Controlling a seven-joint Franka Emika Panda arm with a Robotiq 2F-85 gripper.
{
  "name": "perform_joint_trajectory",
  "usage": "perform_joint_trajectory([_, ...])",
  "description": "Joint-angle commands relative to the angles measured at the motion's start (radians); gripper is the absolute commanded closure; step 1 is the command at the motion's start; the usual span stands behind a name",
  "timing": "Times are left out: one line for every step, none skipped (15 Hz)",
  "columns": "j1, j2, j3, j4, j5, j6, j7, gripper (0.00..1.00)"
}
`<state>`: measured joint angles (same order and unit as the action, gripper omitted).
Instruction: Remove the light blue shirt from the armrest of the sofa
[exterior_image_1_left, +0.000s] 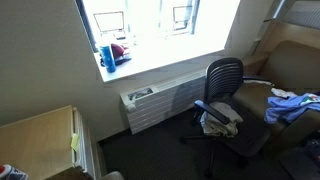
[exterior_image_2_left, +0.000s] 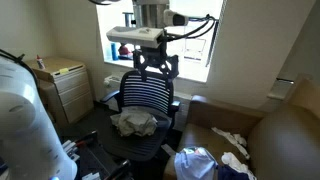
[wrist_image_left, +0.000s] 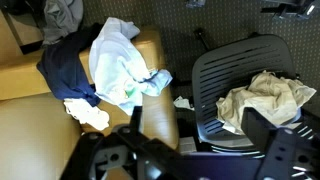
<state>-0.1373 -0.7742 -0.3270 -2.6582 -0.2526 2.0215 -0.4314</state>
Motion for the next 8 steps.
perform_joint_trajectory([-0.008, 0.002, 0.007, 0.002, 0.006, -0.001, -0.005, 0.00])
perform_joint_trajectory([-0.008, 0.002, 0.007, 0.002, 0.006, -0.001, -0.004, 0.00])
perform_joint_trajectory([-0.008, 0.002, 0.007, 0.002, 0.006, -0.001, -0.004, 0.00])
perform_joint_trajectory([-0.025, -0.042, -0.019, -0.037, -0.004, 0.045, -0.024, 0.00])
perform_joint_trajectory([-0.046, -0.033, -0.033, -0.060, -0.018, 0.063, -0.018, 0.00])
perform_joint_trajectory([-0.099, 0.004, -0.052, -0.117, -0.056, 0.102, 0.023, 0.00])
perform_joint_trajectory([-0.141, 0.017, -0.050, -0.151, -0.093, 0.146, 0.080, 0.00])
perform_joint_trajectory([-0.185, 0.022, -0.054, -0.185, -0.143, 0.159, 0.104, 0.00])
